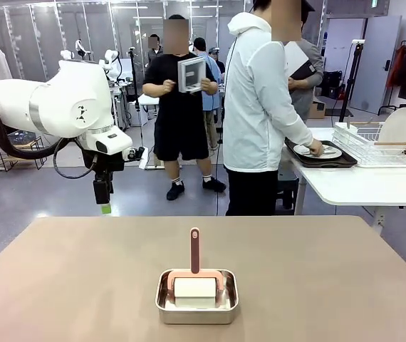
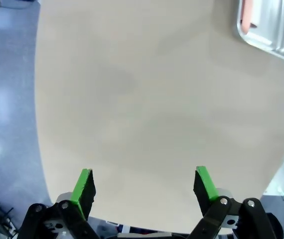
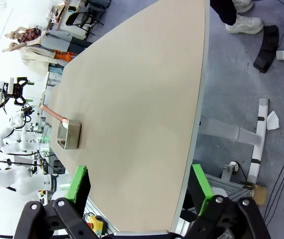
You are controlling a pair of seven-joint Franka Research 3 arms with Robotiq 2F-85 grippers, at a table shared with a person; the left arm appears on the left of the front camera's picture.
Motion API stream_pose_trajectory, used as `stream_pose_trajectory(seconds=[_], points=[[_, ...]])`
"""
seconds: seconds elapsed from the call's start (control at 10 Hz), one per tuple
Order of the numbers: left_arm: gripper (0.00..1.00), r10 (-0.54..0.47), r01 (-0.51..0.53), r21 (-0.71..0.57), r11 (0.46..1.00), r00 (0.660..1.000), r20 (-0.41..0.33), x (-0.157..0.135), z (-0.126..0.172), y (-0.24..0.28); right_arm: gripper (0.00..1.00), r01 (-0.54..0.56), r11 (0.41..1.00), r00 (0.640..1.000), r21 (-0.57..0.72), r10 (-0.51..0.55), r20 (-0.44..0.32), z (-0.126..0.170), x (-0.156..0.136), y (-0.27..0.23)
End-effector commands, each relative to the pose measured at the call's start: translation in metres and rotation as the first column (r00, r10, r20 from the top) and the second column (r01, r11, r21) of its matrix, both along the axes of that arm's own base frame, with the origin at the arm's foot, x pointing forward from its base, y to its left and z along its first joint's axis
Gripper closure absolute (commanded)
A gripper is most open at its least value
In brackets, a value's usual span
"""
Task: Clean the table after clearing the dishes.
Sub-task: When the right (or left) Handle tray is removed, use the right hand (or left hand) to clean the right (or left) side of the table with the Lint Roller.
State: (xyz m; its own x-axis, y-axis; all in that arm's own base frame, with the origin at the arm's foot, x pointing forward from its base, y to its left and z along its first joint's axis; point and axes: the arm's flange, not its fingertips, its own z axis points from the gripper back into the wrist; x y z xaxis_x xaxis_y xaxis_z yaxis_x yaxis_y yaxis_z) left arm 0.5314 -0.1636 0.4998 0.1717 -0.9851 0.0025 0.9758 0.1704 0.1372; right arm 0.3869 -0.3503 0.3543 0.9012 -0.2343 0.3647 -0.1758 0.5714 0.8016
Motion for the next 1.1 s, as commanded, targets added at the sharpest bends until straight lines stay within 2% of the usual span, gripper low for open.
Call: stream_pose_trajectory(seconds=[0.0, 0.2, 0.3, 0.4, 0.5, 1.0], points=[[0.00, -0.007, 0.007, 0.002, 1.000, 1.000, -0.007, -0.004, 0.004, 0.000, 0.00, -0.001, 1.000, 1.000, -0.016, 0.001, 0.000, 0.001, -0.004, 0.005], [0.00, -0.004, 0.004, 0.000, 1.000, 1.000, 0.001, -0.001, 0.001, -0.002, 0.00, -0.001, 1.000, 1.000, -0.016, 0.001, 0.000, 0.001, -0.004, 0.005], [0.00, -0.081, 0.083, -0.043, 0.996, 0.996, 0.032, 0.007, -0.013, -0.018, 0.00, -0.001, 1.000, 1.000, -0.016, 0.001, 0.000, 0.001, -0.004, 0.005], [0.00, -0.101, 0.102, -0.031, 0.994, 0.994, 0.038, 0.010, -0.017, -0.036, 0.00, -0.001, 1.000, 1.000, -0.016, 0.001, 0.000, 0.001, -0.004, 0.005], [0.00, -0.101, 0.101, 0.037, 0.994, 0.995, 0.020, 0.010, -0.014, -0.052, 0.00, -0.001, 1.000, 1.000, -0.016, 0.001, 0.000, 0.001, -0.004, 0.005], [0.00, -0.191, 0.191, -0.007, 0.982, 0.980, -0.052, 0.012, -0.020, -0.130, 0.00, -0.001, 1.000, 1.000, -0.016, 0.001, 0.000, 0.001, -0.004, 0.005]])
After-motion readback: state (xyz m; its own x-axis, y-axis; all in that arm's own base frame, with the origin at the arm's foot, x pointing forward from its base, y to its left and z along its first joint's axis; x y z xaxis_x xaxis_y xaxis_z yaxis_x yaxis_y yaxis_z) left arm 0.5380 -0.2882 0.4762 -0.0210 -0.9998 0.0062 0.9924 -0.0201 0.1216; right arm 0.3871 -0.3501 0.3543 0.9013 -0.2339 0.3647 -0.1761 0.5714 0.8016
